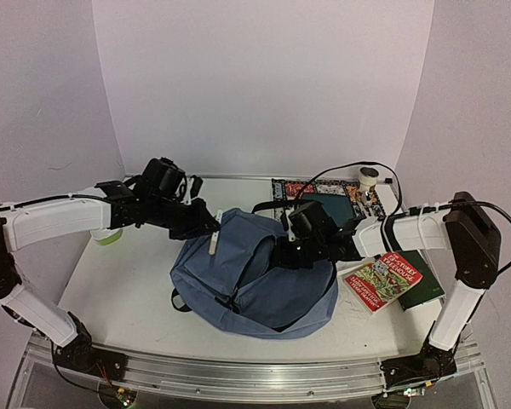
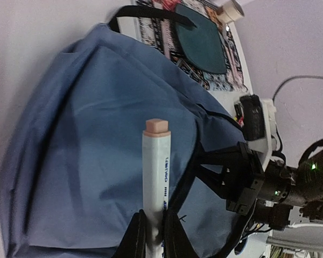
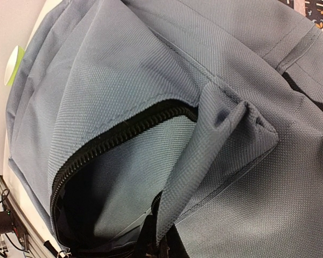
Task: Pack the student bag
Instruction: Place the pen in the lower front pocket of the bag.
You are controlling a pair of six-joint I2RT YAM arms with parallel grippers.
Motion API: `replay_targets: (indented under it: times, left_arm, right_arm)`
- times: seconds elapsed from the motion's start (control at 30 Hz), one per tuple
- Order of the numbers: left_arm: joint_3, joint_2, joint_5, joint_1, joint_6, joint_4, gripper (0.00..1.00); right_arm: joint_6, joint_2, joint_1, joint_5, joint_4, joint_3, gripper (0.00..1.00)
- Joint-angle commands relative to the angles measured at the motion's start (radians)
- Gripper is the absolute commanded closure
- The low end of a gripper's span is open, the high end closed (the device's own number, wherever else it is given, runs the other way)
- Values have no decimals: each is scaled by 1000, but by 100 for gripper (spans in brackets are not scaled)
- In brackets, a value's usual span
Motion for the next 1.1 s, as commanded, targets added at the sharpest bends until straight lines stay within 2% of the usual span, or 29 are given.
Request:
replay_targets:
  times: [0.0,0.43,0.83,1.07]
  left_arm:
    - [83,65,-39,-95,72,114,100]
    - [149,247,-173,-273,165,272,100]
    - [122,321,-339,-290,207,349,97]
    - [110,356,-336,-299,236,366,95]
  right_arm:
    - [5,2,-1,-10,7,38,100]
    - [7,-4,-2,-17,11,39,100]
    - [8,-7,0,-22,16,34,100]
    - [8,-12,-1,-23,17,34,100]
